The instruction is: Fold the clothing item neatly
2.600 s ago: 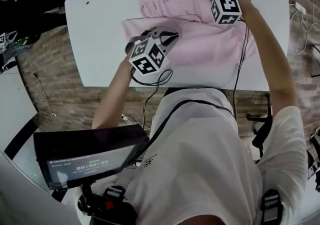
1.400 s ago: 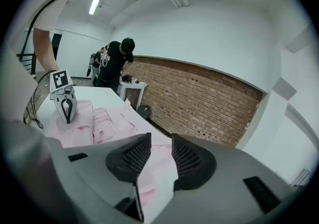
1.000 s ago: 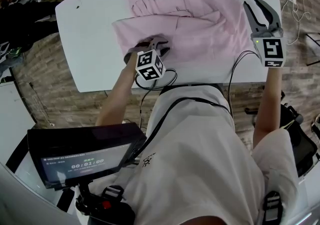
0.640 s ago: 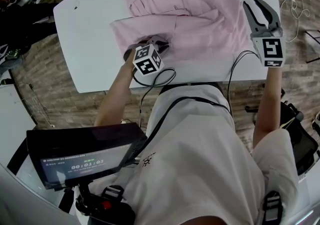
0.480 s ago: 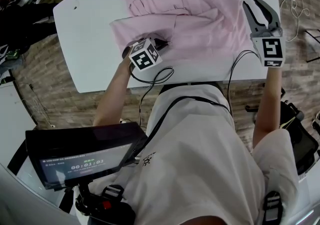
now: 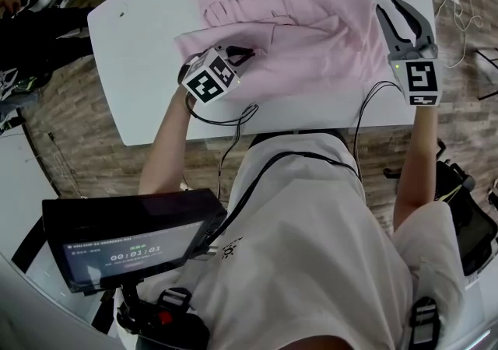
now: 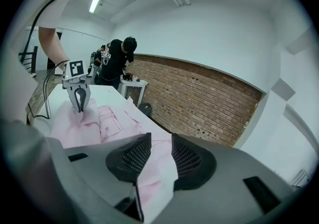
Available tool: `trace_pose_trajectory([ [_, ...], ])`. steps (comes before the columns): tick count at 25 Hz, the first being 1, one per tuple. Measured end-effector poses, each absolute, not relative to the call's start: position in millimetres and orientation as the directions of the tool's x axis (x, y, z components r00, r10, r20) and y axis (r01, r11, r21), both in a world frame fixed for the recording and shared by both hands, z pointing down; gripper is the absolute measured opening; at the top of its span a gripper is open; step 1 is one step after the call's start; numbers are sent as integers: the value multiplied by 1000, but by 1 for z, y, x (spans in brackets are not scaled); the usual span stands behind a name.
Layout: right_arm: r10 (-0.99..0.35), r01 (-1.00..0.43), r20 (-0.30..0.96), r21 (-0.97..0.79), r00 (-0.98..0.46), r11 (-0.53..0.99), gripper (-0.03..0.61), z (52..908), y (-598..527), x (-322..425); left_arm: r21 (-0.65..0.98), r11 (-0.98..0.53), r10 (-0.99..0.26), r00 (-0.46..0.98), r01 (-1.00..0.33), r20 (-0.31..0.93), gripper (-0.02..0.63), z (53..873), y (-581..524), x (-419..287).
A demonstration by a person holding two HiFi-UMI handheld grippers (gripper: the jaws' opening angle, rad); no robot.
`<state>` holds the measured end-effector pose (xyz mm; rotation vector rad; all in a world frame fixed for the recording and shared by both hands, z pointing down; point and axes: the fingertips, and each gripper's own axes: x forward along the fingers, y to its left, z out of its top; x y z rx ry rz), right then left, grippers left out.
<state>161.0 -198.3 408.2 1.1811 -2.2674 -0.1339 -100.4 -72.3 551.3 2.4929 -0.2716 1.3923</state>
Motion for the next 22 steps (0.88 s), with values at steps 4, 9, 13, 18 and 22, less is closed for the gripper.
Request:
trace_pose_trajectory([
  [4,-771,-711,455,342,-446,614,130,413,-197,157,-73,-982,-143,426,-176,893,25,519,-132,-109],
  [9,-734,-680,505,336,-454,652,130,428,-187,146,-230,-971,-239,341,-69,909,25,509,-213,-112],
  [13,-672,-634,562,307,-481,710,130,451,-170,127,-253,-967,-244,290,-4,926,25,536,-249,-109],
  [18,-545,-570,637,195,-545,798,130,492,-147,88,-323,-946,-321,240,-32,916,91,575,-291,-107],
  [22,-485,-539,655,138,-580,831,130,510,-153,64,-347,-903,-410,273,-252,870,179,566,-328,-119],
])
